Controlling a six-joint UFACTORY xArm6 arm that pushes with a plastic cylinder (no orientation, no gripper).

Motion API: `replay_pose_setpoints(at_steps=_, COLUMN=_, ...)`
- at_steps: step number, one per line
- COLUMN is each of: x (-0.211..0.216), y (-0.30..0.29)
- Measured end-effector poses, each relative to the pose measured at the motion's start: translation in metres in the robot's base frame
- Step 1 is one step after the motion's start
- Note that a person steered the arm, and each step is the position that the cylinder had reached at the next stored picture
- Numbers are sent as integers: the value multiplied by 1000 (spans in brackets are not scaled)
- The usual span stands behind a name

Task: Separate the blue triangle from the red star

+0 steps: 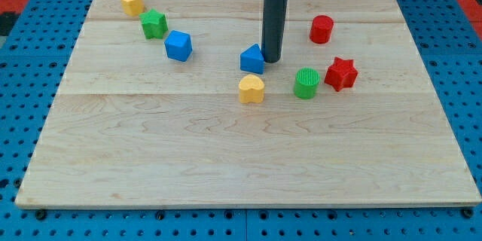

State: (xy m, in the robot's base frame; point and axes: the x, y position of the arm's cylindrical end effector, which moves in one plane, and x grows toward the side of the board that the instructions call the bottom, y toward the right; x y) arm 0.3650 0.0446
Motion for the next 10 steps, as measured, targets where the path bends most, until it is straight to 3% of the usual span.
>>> replay_pose_setpoints(at_steps=5, x=19, y=-64)
replay_pose_setpoints(at_steps=10, x=41, y=-60)
